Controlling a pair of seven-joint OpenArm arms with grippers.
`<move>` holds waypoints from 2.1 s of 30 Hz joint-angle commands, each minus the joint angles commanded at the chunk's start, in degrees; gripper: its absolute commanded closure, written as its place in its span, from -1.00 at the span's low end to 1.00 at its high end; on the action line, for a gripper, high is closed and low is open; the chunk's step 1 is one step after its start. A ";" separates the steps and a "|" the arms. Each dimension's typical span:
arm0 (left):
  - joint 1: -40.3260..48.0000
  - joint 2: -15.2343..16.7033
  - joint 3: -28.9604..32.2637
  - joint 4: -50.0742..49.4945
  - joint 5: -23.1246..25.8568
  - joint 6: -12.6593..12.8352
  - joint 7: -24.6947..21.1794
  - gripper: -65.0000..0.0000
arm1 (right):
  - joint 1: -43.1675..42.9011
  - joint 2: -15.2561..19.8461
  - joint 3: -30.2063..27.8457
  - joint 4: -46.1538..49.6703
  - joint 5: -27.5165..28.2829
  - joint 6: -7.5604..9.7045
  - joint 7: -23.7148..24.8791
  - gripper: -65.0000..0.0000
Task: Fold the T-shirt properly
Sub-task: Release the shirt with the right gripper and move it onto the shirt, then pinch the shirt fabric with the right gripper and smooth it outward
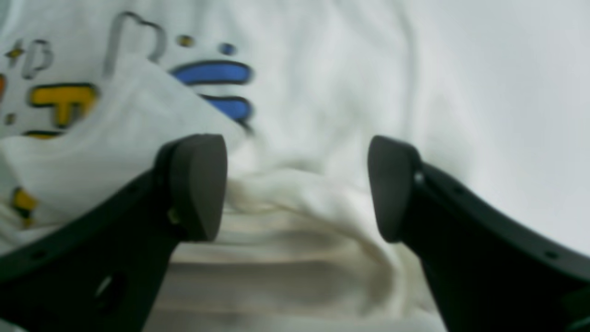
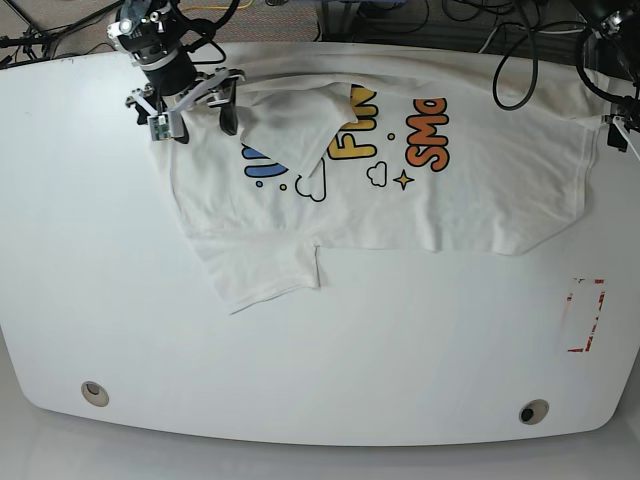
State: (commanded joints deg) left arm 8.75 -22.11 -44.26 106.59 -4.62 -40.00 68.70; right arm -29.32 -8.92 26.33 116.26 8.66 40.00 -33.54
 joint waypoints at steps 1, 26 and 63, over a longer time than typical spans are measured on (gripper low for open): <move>-0.26 0.00 0.00 0.00 0.09 0.00 0.00 -0.55 | 0.44 0.00 -1.41 0.00 -0.97 0.00 0.00 -0.41; 0.09 -0.26 2.11 -0.18 0.09 0.00 0.00 -0.21 | 5.80 -0.08 -8.53 -6.07 -17.67 0.00 -1.49 -0.41; 0.18 0.79 7.12 -0.26 0.18 0.00 0.00 -0.21 | 6.95 1.76 -8.44 -3.78 -10.55 0.00 -2.20 0.98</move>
State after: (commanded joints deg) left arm 8.92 -21.32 -37.14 106.33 -4.44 -40.00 68.70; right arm -22.37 -7.16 17.89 112.48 -1.89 40.00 -35.74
